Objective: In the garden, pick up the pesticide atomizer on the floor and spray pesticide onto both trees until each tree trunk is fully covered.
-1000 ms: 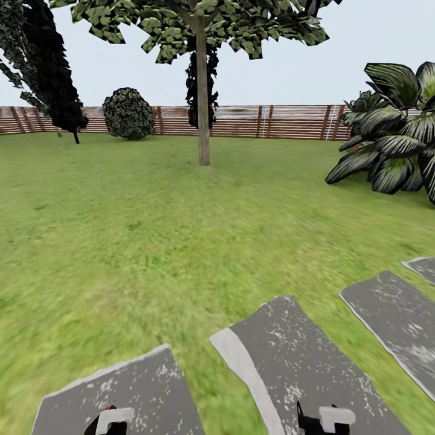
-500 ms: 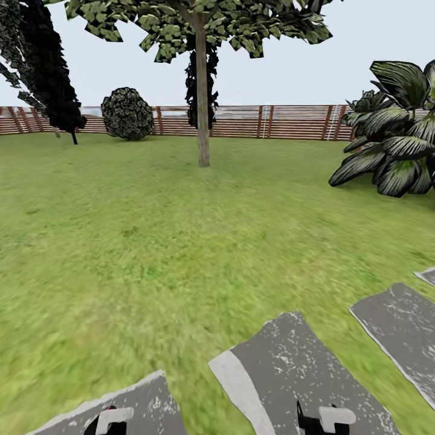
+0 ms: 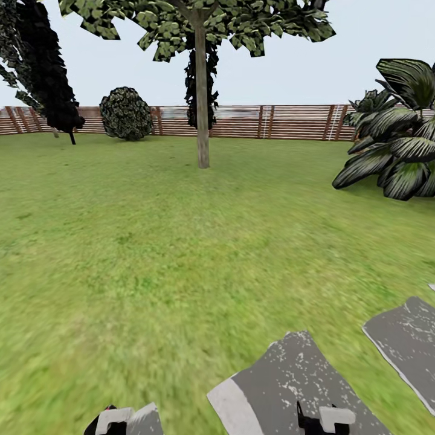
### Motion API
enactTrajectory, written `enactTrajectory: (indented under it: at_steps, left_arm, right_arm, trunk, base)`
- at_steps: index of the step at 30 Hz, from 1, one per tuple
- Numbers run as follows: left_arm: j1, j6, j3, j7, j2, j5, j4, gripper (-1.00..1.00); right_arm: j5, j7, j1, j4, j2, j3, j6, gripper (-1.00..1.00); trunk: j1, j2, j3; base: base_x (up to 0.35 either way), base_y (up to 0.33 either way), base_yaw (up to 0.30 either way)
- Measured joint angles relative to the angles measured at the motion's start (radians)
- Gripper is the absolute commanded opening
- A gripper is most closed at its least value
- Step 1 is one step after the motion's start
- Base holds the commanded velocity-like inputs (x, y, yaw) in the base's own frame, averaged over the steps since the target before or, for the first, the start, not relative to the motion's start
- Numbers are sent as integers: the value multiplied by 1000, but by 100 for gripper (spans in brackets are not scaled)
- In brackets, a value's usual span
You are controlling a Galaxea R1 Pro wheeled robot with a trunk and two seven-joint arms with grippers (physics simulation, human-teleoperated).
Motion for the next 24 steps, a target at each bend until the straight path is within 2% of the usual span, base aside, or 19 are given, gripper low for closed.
enactTrajectory:
  at_steps: [24]
  left_arm:
    - [0,0,0,0,0,0,0,-100]
  right_arm:
    - [0,0,0,0,0,0,0,100]
  trunk:
    - [0,0,0]
  base:
    - [339,0,0]
